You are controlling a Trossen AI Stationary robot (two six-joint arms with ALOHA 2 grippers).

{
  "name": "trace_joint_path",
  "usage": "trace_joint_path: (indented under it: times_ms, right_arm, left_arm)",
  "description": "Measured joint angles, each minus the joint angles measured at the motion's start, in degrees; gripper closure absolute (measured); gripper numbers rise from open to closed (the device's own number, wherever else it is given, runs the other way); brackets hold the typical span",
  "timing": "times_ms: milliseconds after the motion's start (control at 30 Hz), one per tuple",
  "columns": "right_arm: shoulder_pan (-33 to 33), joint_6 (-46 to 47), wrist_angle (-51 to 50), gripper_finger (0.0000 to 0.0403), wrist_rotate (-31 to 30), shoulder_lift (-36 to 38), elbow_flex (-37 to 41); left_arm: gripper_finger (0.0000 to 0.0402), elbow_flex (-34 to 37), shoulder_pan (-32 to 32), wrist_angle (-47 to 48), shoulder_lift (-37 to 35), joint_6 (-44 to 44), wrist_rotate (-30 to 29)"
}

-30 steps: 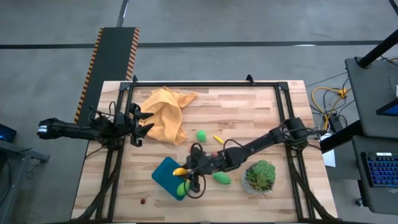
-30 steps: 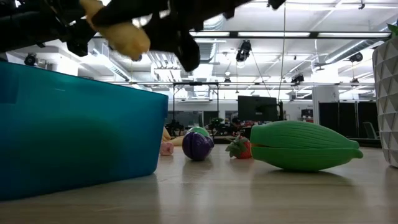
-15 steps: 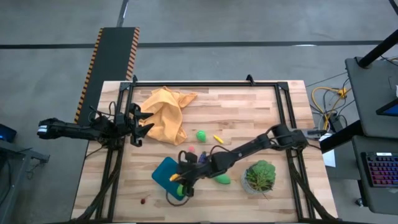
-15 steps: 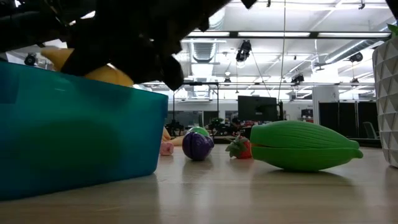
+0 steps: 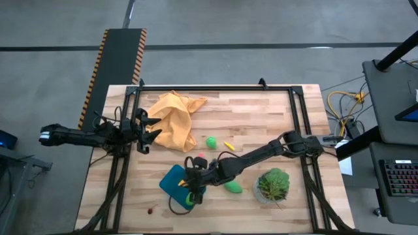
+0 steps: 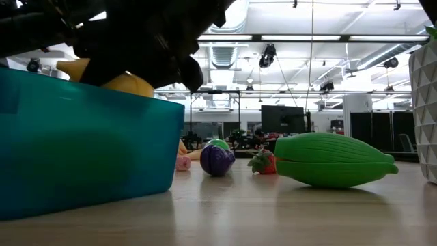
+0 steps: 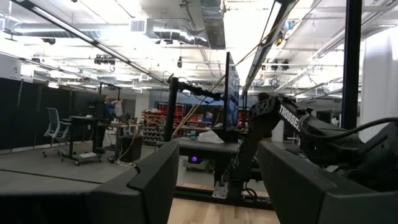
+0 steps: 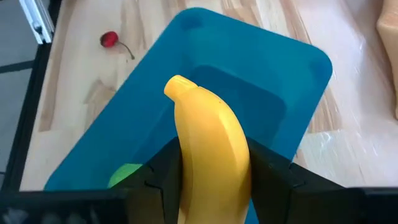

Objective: Pick and placing Produce into tupperware
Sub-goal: Put the banana into the blue bin

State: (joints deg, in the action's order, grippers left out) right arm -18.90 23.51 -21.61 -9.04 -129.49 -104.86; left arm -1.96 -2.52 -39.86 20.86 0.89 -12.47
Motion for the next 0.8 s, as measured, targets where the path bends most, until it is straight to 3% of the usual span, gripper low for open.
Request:
trace_joint_path:
  times_ms: [800]
  right_arm:
    - [-0.1, -0.1, -2.3, 0.0266, 2.0, 0.0, 0.2]
  left_arm:
    - [0.0196, 0.0, 0.0, 0.0, 0.0, 0.0, 0.0]
